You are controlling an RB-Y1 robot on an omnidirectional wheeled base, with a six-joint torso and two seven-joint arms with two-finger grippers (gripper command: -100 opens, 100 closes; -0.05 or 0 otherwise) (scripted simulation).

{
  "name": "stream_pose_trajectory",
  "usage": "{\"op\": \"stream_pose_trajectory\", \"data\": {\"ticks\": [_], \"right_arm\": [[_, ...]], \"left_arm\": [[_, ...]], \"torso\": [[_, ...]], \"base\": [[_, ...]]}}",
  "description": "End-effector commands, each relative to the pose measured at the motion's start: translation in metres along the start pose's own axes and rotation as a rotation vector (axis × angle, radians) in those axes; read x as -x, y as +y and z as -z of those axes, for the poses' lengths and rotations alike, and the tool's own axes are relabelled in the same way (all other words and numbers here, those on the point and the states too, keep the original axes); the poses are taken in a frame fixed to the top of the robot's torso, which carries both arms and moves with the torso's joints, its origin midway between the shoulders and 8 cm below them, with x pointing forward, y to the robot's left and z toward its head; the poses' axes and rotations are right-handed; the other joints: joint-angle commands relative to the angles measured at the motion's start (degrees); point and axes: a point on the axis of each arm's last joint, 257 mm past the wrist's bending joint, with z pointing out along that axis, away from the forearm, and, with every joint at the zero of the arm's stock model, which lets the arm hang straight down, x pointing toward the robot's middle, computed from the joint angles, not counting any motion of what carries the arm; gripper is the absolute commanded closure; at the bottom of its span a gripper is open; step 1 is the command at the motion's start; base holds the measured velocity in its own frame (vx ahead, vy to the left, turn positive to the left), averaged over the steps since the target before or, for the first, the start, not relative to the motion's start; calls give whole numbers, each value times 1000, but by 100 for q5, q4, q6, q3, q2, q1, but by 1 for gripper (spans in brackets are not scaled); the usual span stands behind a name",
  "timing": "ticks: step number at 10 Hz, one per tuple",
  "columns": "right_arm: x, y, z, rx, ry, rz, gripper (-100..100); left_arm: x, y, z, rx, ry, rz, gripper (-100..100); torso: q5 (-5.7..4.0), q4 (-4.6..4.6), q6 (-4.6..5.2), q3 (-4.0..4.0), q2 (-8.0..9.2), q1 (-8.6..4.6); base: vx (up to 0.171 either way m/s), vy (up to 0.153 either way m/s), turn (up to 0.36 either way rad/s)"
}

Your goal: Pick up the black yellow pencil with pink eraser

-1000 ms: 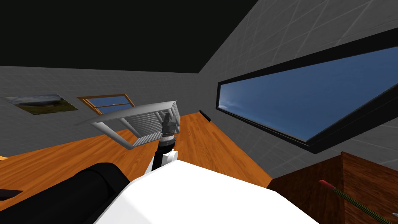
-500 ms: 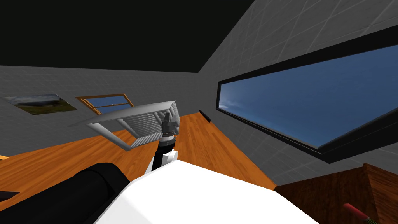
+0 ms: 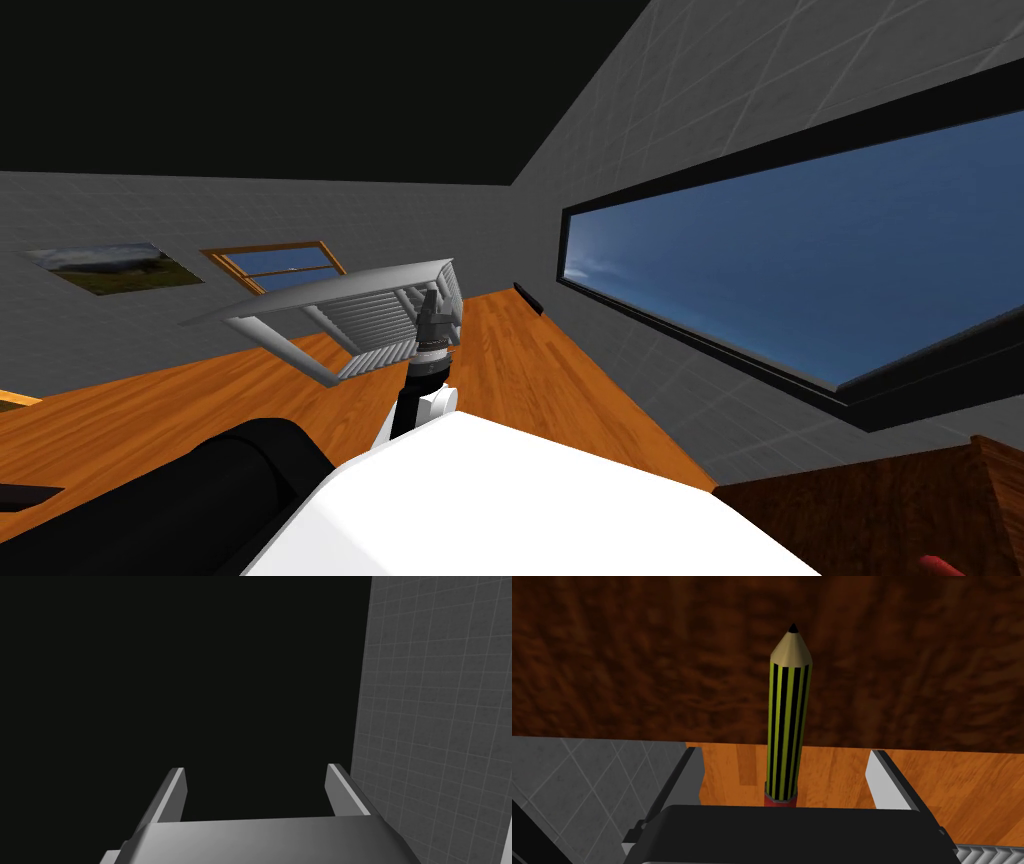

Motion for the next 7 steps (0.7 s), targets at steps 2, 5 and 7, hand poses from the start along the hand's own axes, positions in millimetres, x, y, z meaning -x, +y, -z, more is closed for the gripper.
{"op": "stream_pose_trajectory", "data": {"ticks": [2, 5, 7], "right_arm": [[-15, 7, -13, -4, 1, -14, -100], [-18, 9, -14, -4, 1, -17, 100], [-18, 9, -14, -3, 1, -17, 100]], "left_arm": [[0, 0, 0, 0, 0, 0, 0], [0, 0, 0, 0, 0, 0, 0], [0, 0, 0, 0, 0, 0, 0]], "torso": [[0, -1, 1, -2, -3, -2], [1, 0, 1, 0, 1, 0], [-4, 1, -2, 2, 4, -5]], "base": [[35, -7, 72], [13, -1, 23], [0, 0, 0]]}}
